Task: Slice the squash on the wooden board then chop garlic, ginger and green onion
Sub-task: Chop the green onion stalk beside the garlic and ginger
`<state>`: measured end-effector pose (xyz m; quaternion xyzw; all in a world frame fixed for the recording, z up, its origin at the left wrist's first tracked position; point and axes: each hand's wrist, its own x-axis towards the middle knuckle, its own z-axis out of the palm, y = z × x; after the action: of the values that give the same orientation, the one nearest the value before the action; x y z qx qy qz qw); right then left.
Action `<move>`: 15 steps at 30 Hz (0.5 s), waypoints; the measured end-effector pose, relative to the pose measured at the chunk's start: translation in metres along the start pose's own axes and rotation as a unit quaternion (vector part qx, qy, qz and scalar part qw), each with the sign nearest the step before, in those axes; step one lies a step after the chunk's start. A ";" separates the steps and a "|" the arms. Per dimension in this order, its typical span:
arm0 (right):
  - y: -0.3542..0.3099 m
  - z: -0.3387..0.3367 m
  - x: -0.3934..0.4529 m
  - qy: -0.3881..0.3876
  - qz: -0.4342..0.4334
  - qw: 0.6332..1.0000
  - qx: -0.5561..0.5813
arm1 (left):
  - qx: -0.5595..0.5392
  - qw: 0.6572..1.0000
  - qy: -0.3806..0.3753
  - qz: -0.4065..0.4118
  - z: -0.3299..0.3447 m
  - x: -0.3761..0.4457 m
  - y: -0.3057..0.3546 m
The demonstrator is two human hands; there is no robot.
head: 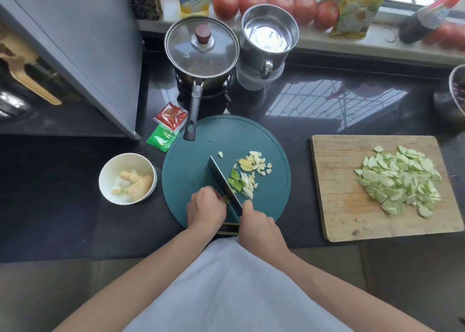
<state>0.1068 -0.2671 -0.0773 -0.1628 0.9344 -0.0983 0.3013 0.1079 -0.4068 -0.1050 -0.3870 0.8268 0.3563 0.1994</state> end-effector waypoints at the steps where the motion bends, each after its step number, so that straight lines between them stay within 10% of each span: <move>1: -0.002 0.001 0.001 0.001 -0.002 1.000 -0.003 | 0.008 1.000 0.000 0.002 0.000 -0.001 0.000; 15: 0.005 -0.026 0.027 0.069 -0.011 0.996 0.050 | 0.042 0.999 -0.001 -0.007 0.001 -0.003 0.006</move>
<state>0.0693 -0.2696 -0.0723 -0.1509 0.9448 -0.1594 0.2431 0.1047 -0.4021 -0.1012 -0.3834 0.8382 0.3203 0.2185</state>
